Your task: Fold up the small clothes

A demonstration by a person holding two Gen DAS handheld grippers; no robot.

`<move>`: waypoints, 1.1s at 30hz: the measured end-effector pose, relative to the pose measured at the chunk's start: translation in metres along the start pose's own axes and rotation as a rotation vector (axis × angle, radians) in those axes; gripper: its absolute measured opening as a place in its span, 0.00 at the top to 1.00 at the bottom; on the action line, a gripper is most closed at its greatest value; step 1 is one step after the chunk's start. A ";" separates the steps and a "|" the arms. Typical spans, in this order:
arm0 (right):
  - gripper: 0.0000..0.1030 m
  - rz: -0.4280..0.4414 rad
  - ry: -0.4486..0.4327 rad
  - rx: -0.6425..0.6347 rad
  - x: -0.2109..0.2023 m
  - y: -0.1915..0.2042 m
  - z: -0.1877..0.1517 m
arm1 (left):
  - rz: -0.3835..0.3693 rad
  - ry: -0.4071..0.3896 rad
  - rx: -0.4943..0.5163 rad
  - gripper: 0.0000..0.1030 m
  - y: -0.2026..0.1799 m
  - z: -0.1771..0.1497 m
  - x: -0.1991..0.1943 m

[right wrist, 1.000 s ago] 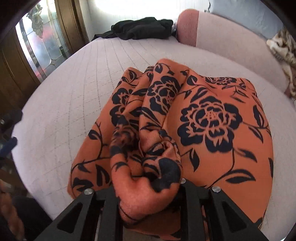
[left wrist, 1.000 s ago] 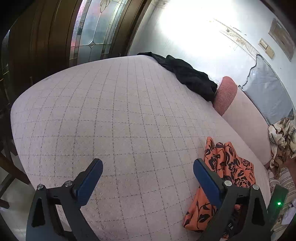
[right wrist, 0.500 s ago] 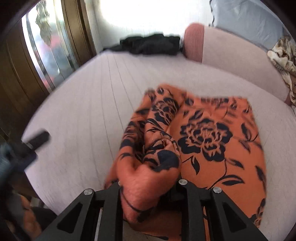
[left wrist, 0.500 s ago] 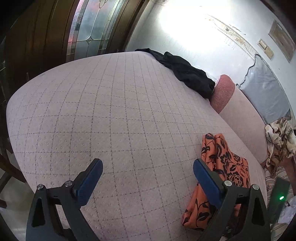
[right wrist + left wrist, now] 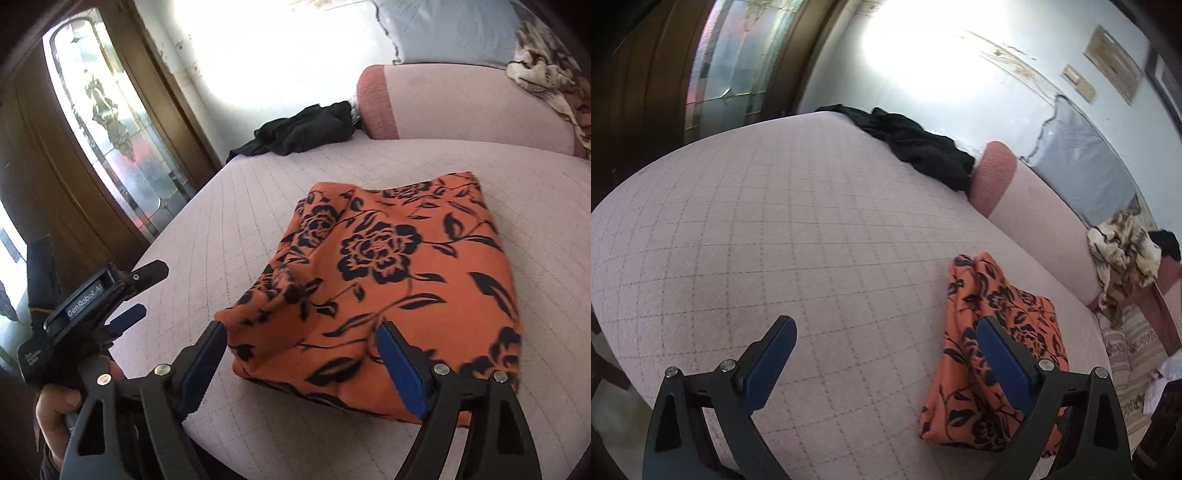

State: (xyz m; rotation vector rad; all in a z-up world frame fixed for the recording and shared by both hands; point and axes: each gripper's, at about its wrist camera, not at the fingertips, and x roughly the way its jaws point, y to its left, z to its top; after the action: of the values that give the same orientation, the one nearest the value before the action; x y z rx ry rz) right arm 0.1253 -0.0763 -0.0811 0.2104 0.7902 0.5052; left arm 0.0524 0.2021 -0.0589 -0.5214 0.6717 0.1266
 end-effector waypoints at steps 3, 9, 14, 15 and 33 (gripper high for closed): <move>0.17 -0.035 -0.039 0.042 -0.035 -0.023 -0.008 | -0.100 0.036 0.133 0.08 -0.039 -0.011 -0.005; 0.17 -0.051 -0.033 0.148 -0.054 -0.068 -0.018 | -0.048 0.143 0.371 0.09 -0.096 -0.035 0.016; 0.17 -0.013 -0.046 0.176 -0.054 -0.081 -0.022 | 0.001 0.313 0.349 0.68 -0.091 -0.042 0.048; 0.17 -0.005 -0.048 0.181 -0.054 -0.082 -0.023 | -0.014 0.305 0.319 0.71 -0.089 -0.041 0.044; 0.17 0.093 -0.043 0.248 -0.050 -0.106 -0.004 | -0.060 0.369 0.023 0.77 -0.041 -0.055 0.049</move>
State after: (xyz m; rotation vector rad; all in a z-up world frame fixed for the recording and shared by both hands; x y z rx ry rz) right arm 0.1298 -0.1932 -0.0914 0.4878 0.8027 0.4883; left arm 0.0715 0.1364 -0.1081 -0.5474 1.0155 -0.0357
